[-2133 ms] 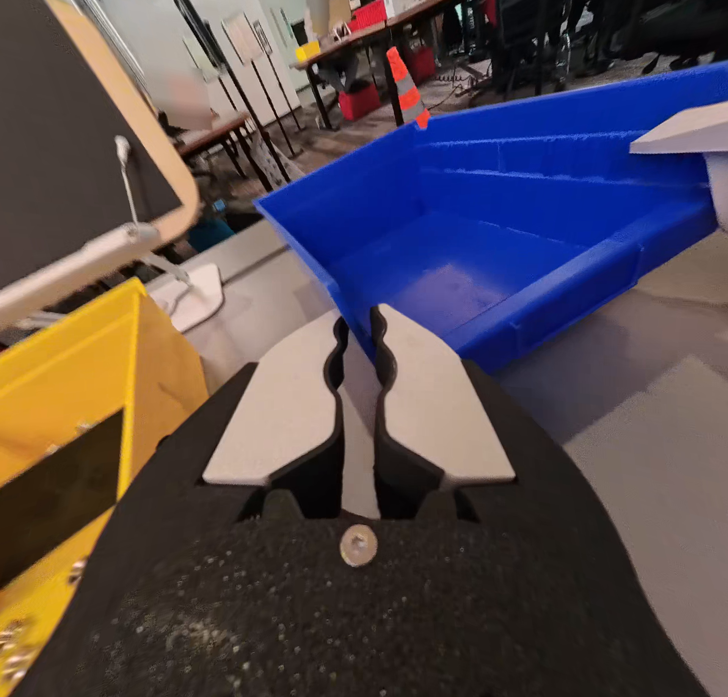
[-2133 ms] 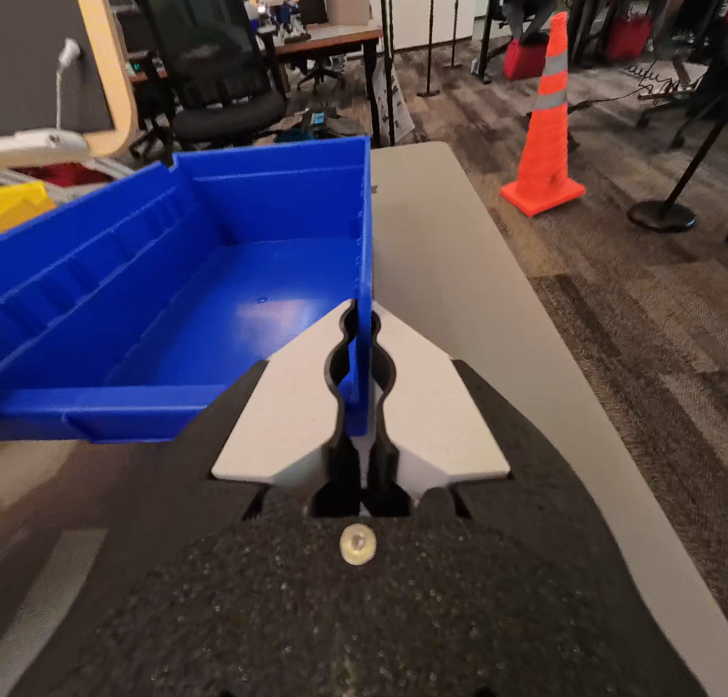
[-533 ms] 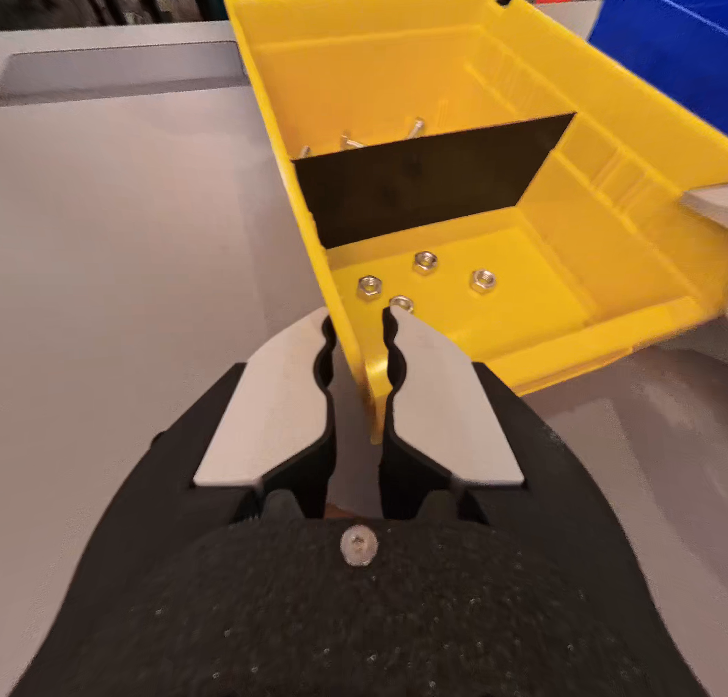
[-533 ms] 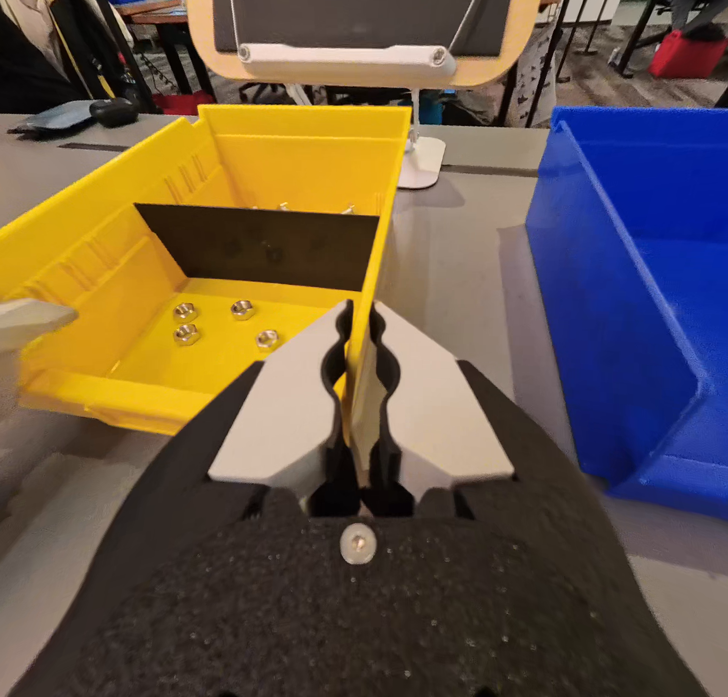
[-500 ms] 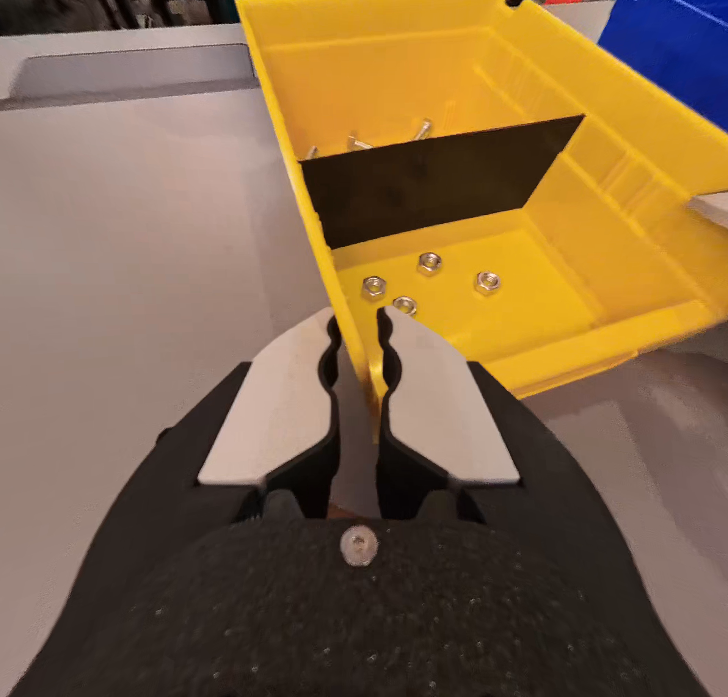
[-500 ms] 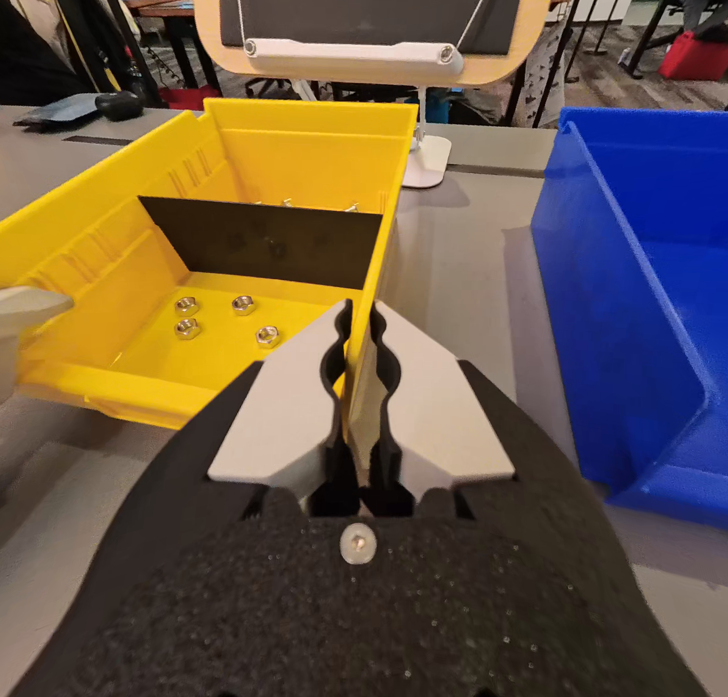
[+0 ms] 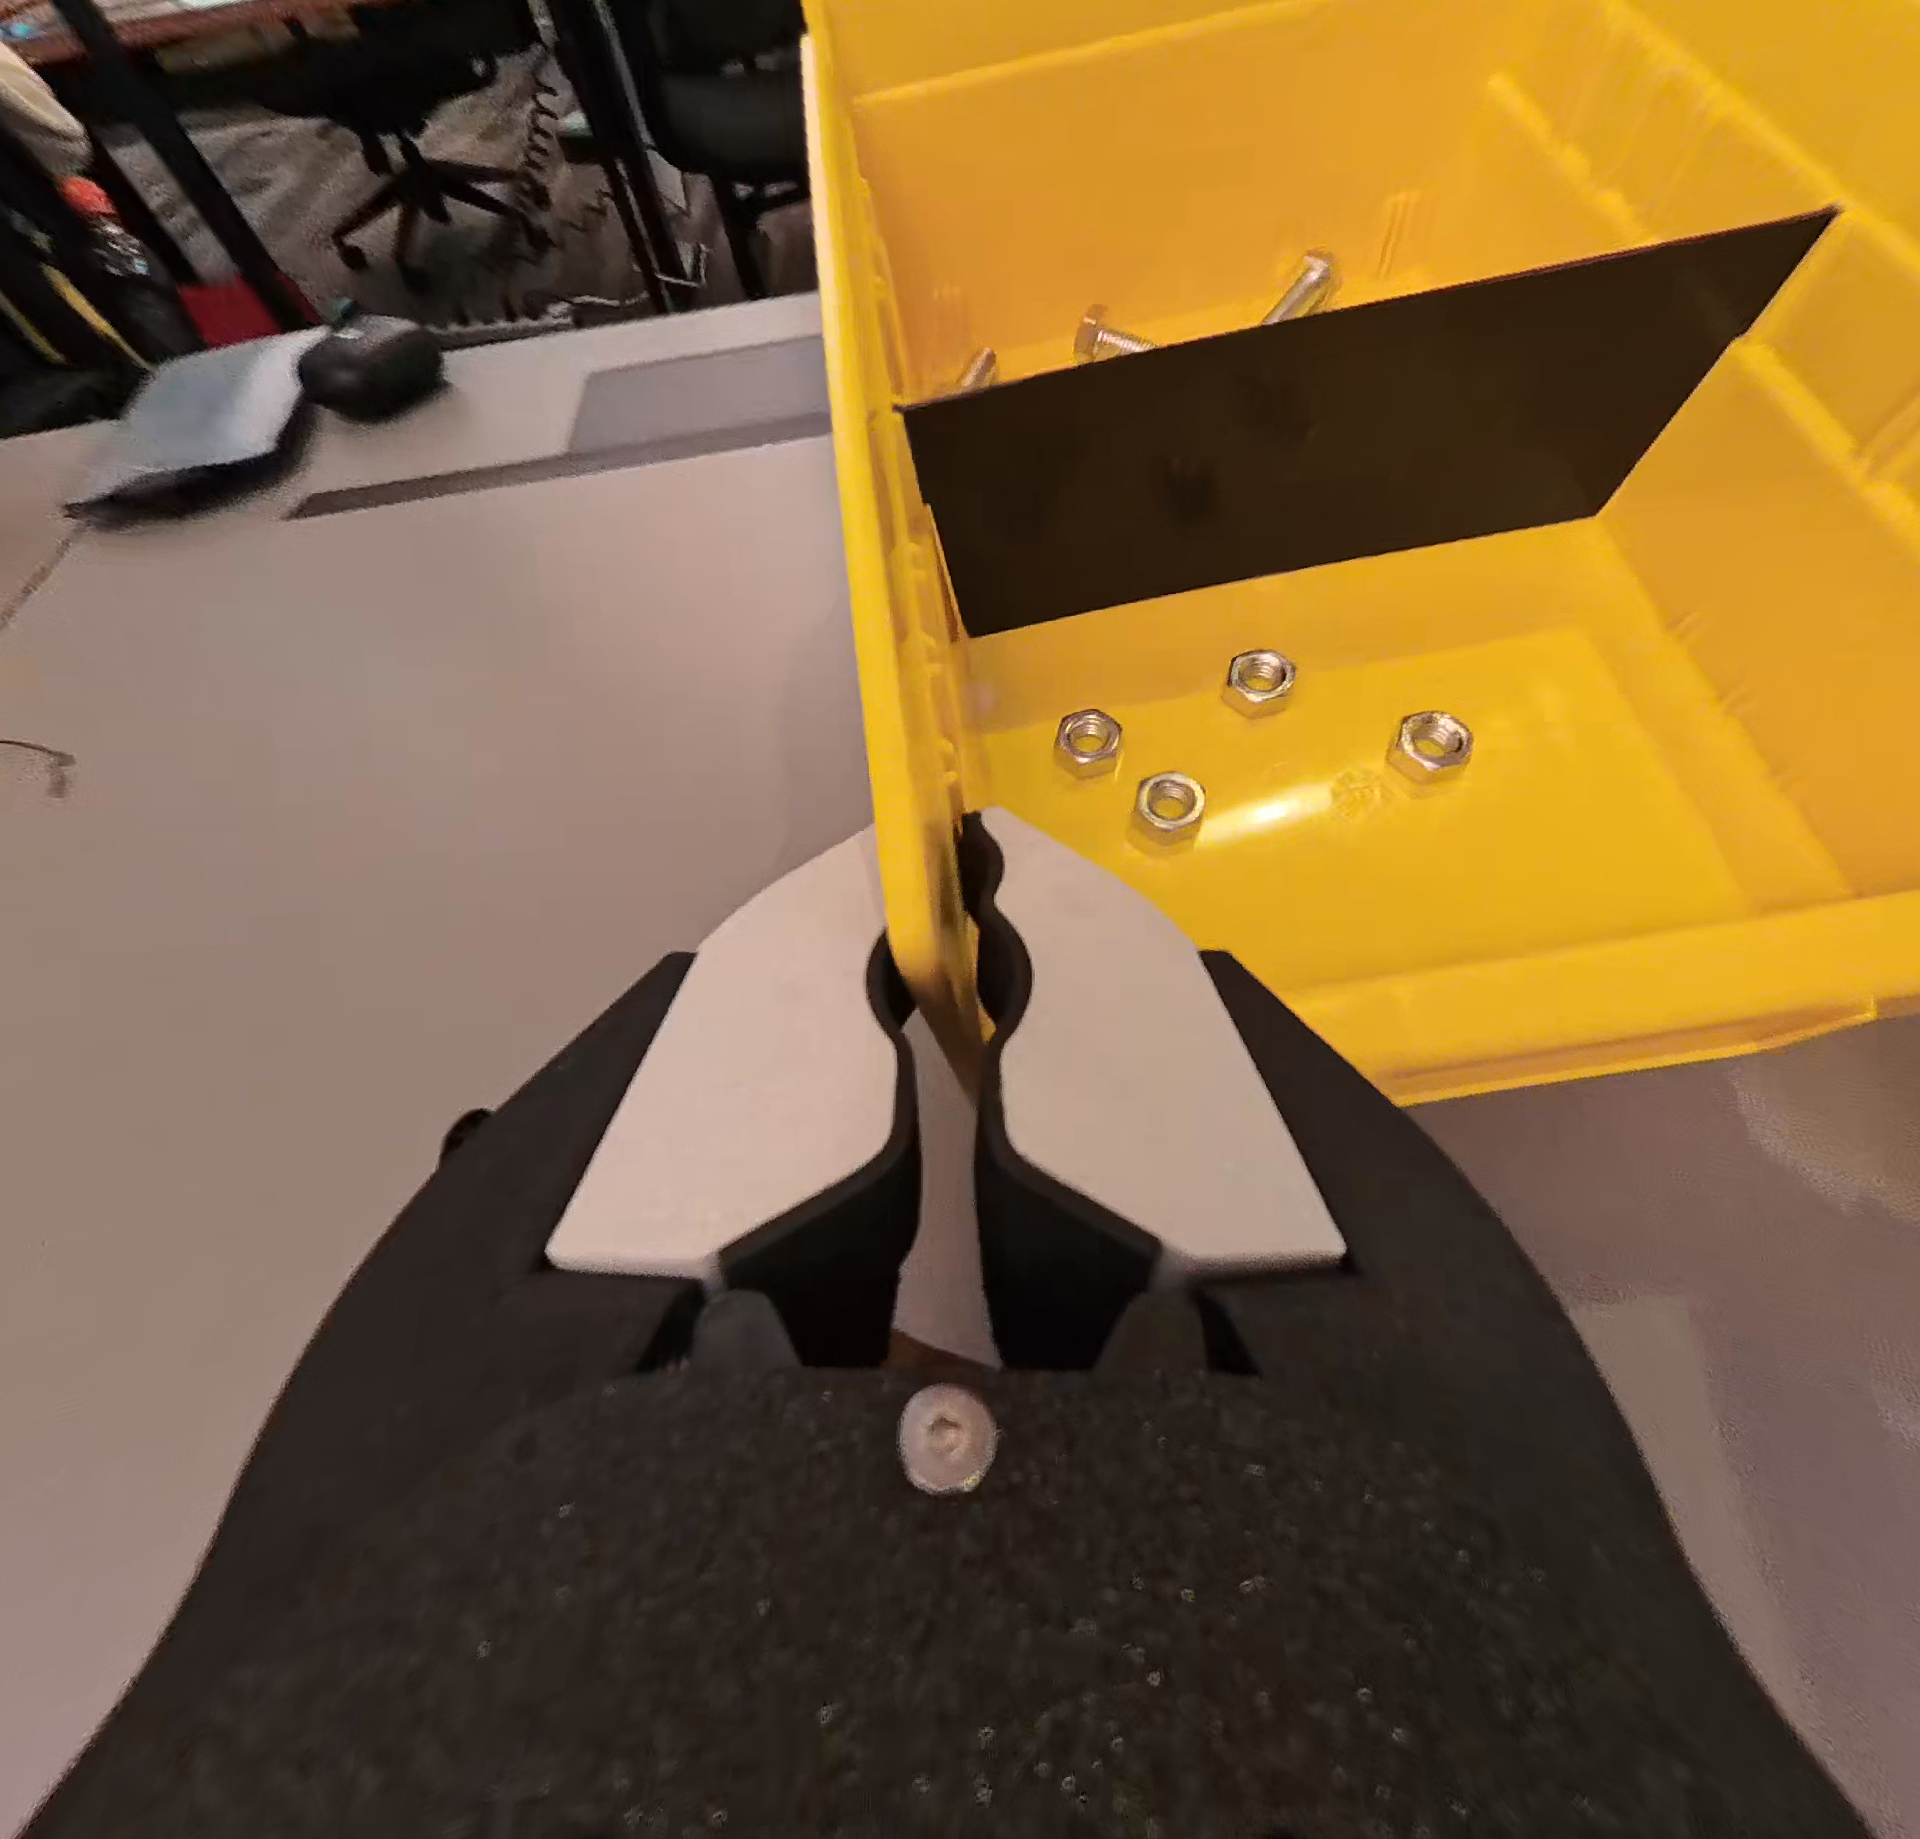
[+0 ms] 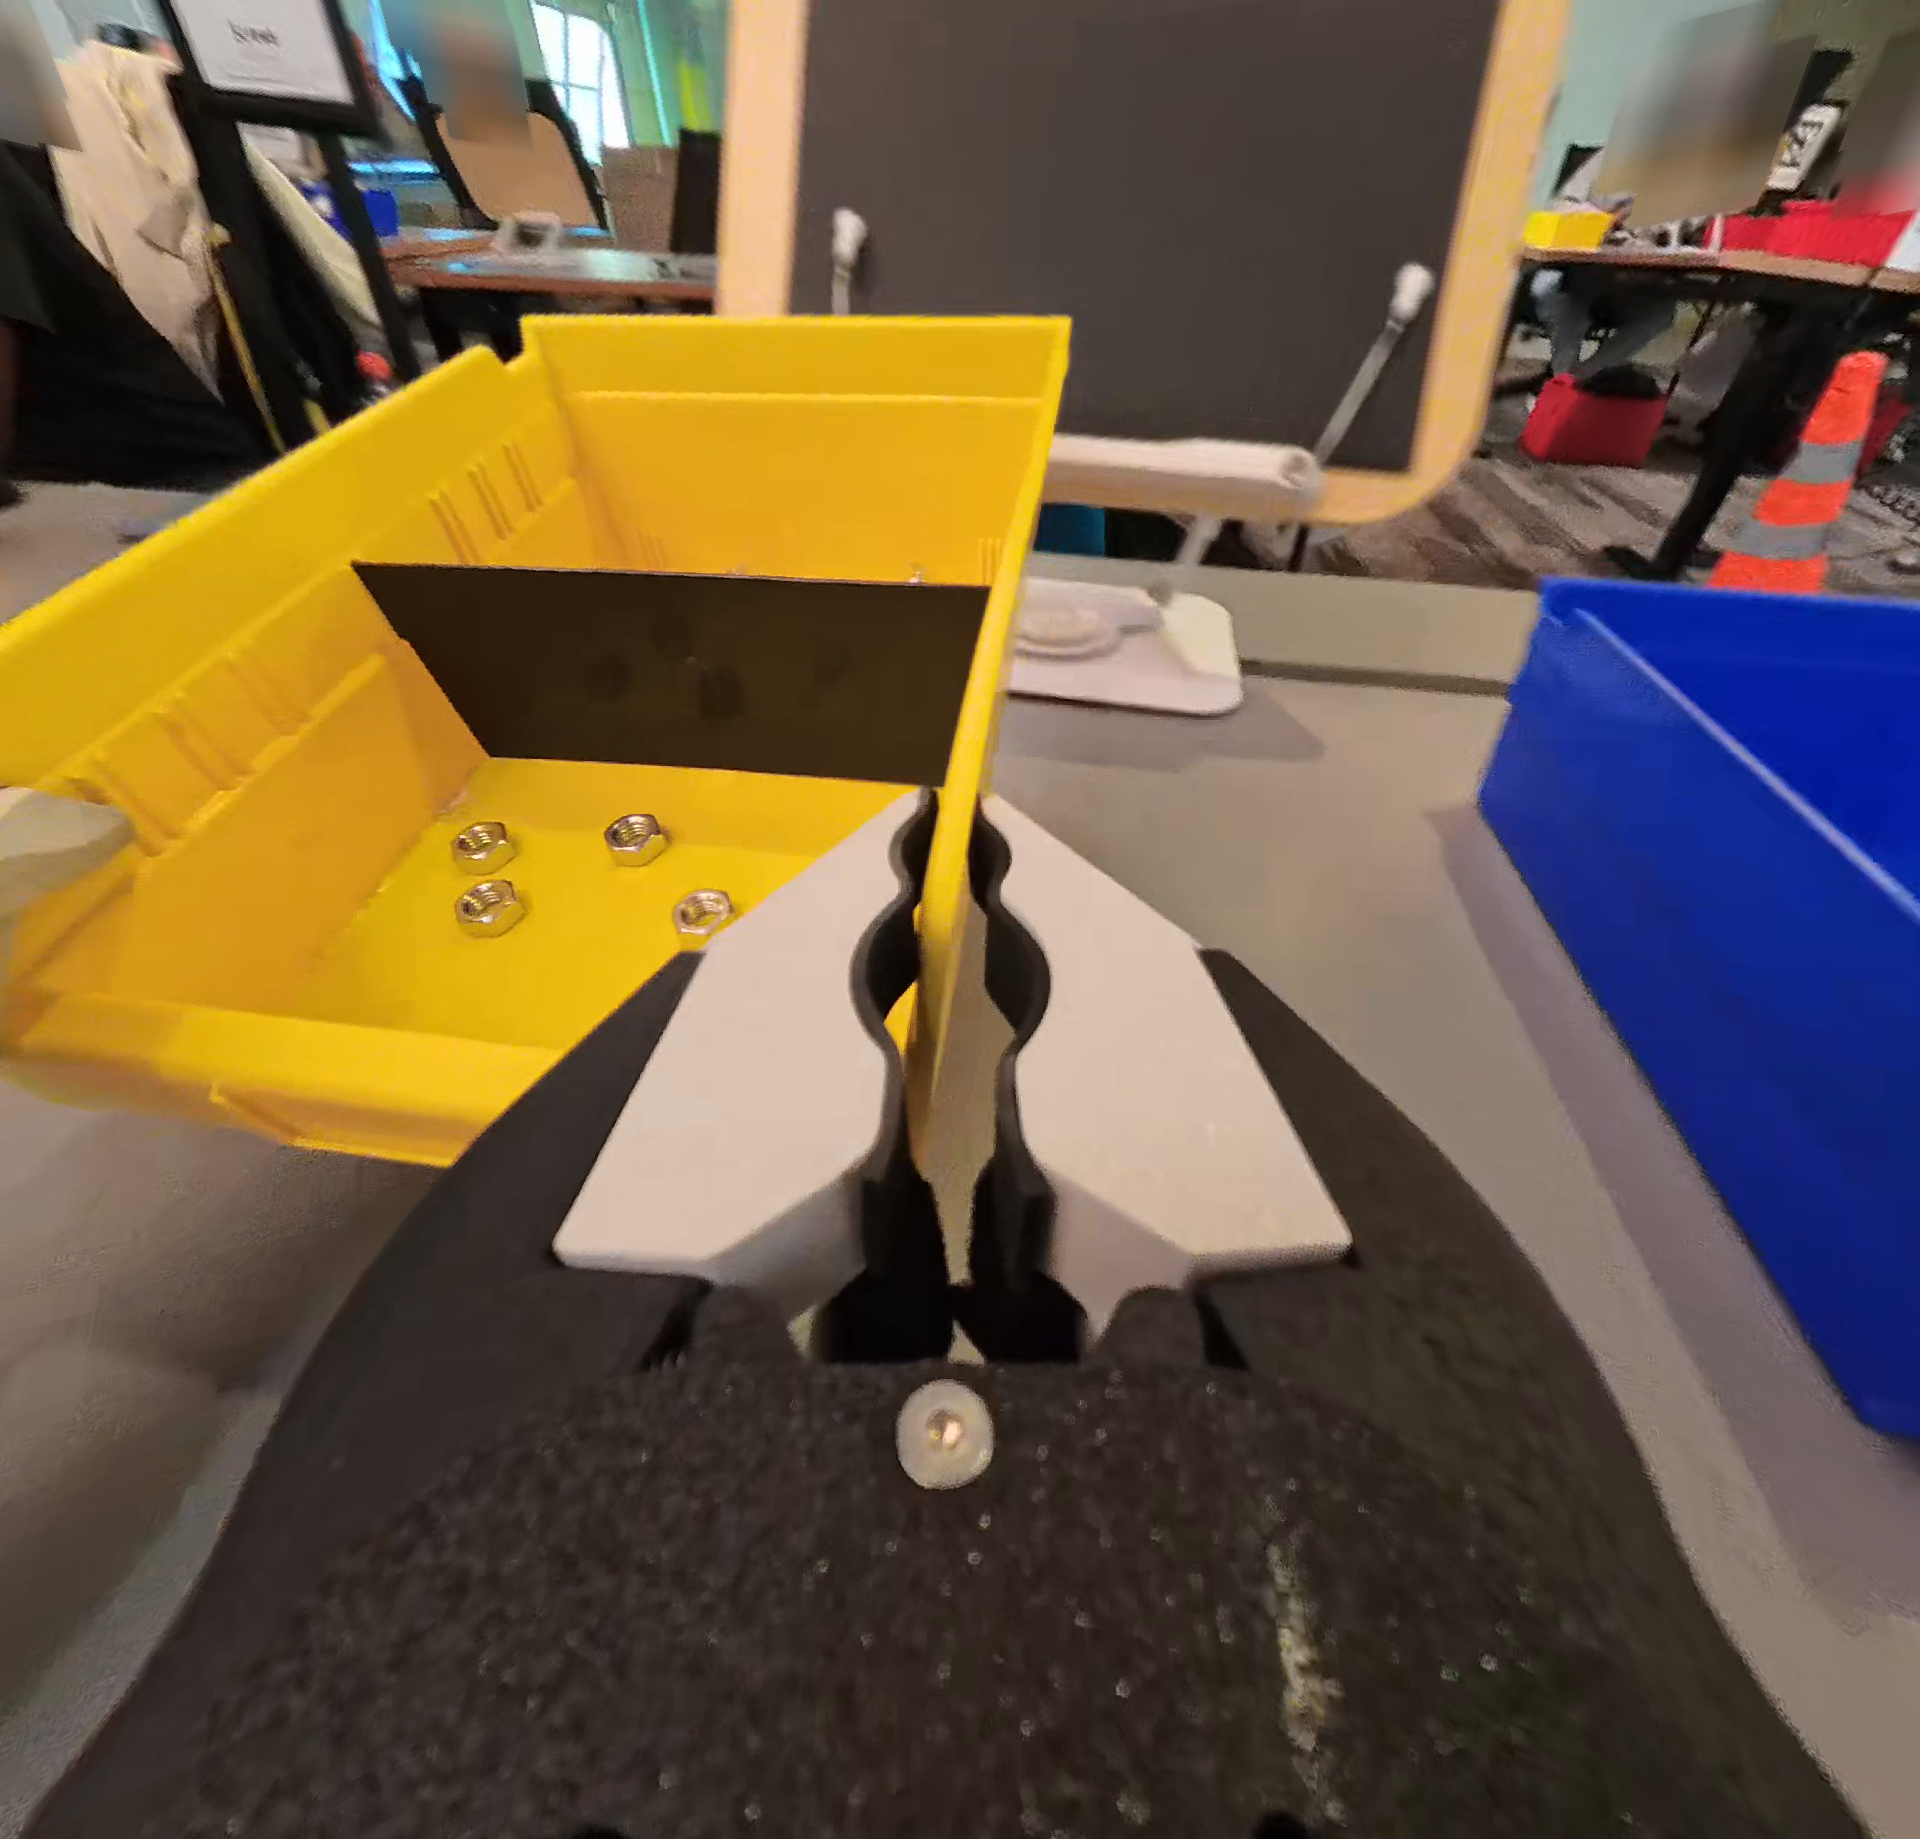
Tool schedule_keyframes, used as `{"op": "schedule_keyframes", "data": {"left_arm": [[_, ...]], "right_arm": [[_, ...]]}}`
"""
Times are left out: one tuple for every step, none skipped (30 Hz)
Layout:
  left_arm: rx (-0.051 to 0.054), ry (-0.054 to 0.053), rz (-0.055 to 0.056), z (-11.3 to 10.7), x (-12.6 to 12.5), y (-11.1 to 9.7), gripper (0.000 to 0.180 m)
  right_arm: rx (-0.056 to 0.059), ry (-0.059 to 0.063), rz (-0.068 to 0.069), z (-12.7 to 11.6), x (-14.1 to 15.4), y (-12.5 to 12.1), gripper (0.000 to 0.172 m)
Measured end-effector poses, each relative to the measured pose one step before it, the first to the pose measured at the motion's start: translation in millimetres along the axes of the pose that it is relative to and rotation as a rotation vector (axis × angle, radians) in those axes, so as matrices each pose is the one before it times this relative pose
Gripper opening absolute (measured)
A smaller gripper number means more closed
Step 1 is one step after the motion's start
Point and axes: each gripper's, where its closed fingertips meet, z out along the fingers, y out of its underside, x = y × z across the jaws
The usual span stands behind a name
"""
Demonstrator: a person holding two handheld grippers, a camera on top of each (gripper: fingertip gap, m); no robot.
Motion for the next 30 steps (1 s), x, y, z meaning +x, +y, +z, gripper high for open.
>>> {"op": "schedule_keyframes", "data": {"left_arm": [[0.0098, -0.0058, -0.0059, -0.07, -18.16, -1.04, 0.004], [0.0049, -0.0057, -0.0124, -0.54, -18.59, 0.33, 0.004], [0.0008, -0.0038, -0.0127, -0.55, -17.77, 1.36, 0.004], [-0.0064, -0.0027, -0.0065, -0.09, -16.99, 2.58, 0.004], [-0.0112, -0.0030, -0.0085, 0.11, -15.71, 3.33, 0.004], [-0.0132, -0.0003, -0.0119, 0.57, -13.54, 3.64, 0.004], [-0.0152, -0.0041, -0.0056, 1.11, -11.69, 3.79, 0.004], [-0.0171, -0.0079, 0.0009, 1.43, -9.82, 3.70, 0.004], [-0.0159, -0.0102, 0.0028, 1.53, -8.49, 3.54, 0.004], [-0.0151, -0.0119, 0.0007, 1.51, -7.38, 3.53, 0.004], [-0.0155, -0.0096, -0.0057, 1.25, -6.22, 3.81, 0.003], [-0.0137, -0.0053, -0.0074, 1.20, -5.30, 3.74, 0.003], [-0.0122, -0.0025, -0.0105, 1.26, -4.97, 3.66, 0.003], [-0.0134, -0.0034, -0.0134, 1.99, -4.73, 3.97, 0.003], [-0.0145, -0.0123, -0.0098, 2.82, -5.76, 4.41, 0.003], [0.0028, -0.0239, -0.0089, 3.00, -7.00, 1.80, 0.003], [0.0061, 0.0035, -0.0243, 2.17, -3.94, -0.45, 0.003], [0.0063, 0.0210, -0.0375, 1.85, -1.38, -1.21, 0.002], [0.0077, 0.0128, -0.0310, 1.73, -1.60, -1.06, 0.002], [0.0064, 0.0048, -0.0218, 0.99, -1.69, -0.80, 0.002], [0.0034, 0.0014, -0.0185, 0.56, -1.17, -0.61, 0.002], [0.0024, -0.0008, -0.0165, 0.10, -0.46, -0.32, 0.002], [0.0060, -0.0039, -0.0116, -0.19, -0.34, -0.52, 0.002], [0.0159, -0.0133, -0.0066, -1.09, -1.02, -2.08, 0.006], [0.0251, -0.0249, -0.0046, -2.43, -2.57, -4.32, 0.015], [0.0361, -0.0245, -0.0074, -3.90, -2.57, -7.02, 0.023], [0.0484, -0.0145, -0.0118, -4.81, -1.17, -8.93, 0.027], [0.0534, -0.0102, -0.0171, -5.40, -0.59, -9.26, 0.030], [0.0537, -0.0132, -0.0262, -5.48, -0.98, -8.49, 0.035], [0.0620, -0.0276, -0.0350, -6.12, -2.42, -9.00, 0.043]], "right_arm": [[0.0146, -0.0192, -0.0016, 4.11, -18.52, -7.16, 0.006], [0.0030, -0.0209, -0.0037, 4.64, -18.76, -4.91, 0.006], [-0.0033, -0.0150, -0.0028, 5.56, -17.60, -2.78, 0.007], [-0.0067, -0.0176, -0.0050, 5.84, -16.64, -1.58, 0.007], [-0.0124, -0.0174, -0.0049, 5.86, -15.52, 0.01, 0.007], [-0.0157, -0.0041, -0.0009, 6.33, -12.26, 1.71, 0.007], [-0.0183, -0.0026, 0.0050, 5.94, -10.45, 2.96, 0.007], [-0.0199, -0.0012, 0.0064, 5.53, -8.43, 3.60, 0.006], [-0.0196, -0.0040, 0.0101, 5.16, -7.24, 4.49, 0.006], [-0.0210, -0.0063, 0.0083, 4.69, -6.38, 5.23, 0.006], [-0.0139, -0.0057, -0.0028, 4.23, -5.40, 4.52, 0.006], [-0.0170, -0.0067, -0.0077, 3.94, -4.75, 5.10, 0.006], [-0.0176, -0.0097, -0.0059, 4.04, -4.58, 5.97, 0.006], [-0.0211, -0.0142, -0.0003, 4.26, -4.78, 7.27, 0.007], [-0.0287, -0.0274, 0.0087, 4.56, -6.28, 8.99, 0.008], [0.0152, -0.0371, 0.0140, 3.11, -7.10, 1.63, 0.010], [0.0102, -0.0195, 0.0009, 1.31, -3.34, -0.57, 0.011], [-0.0097, -0.0087, 0.0028, 1.35, -1.59, -0.23, 0.012], [-0.0142, -0.0185, 0.0050, 1.36, -2.58, -0.30, 0.014], [-0.0163, -0.0257, 0.0063, 0.48, -2.21, -0.34, 0.015], [-0.0173, -0.0367, -0.0064, -1.33, -2.11, -0.01, 0.017], [-0.0058, -0.0421, -0.0161, -4.02, -1.73, -1.11, 0.017], [0.0129, -0.0468, -0.0296, -6.81, -2.15, -2.53, 0.021], [0.0110, -0.0483, -0.0461, -8.75, -2.42, -1.38, 0.029], [0.0024, -0.0339, -0.0430, -10.35, -0.03, 0.01, 0.032], [0.0003, -0.0272, -0.0355, -11.86, 1.94, 0.96, 0.033], [-0.0012, -0.0438, -0.0194, -12.89, 0.61, 1.58, 0.033], [-0.0123, -0.0715, -0.0008, -14.09, -2.53, 3.76, 0.033], [-0.0310, -0.0928, 0.0081, -14.61, -5.39, 7.16, 0.033], [-0.0453, -0.1043, 0.0050, -14.40, -7.08, 11.20, 0.034]]}}
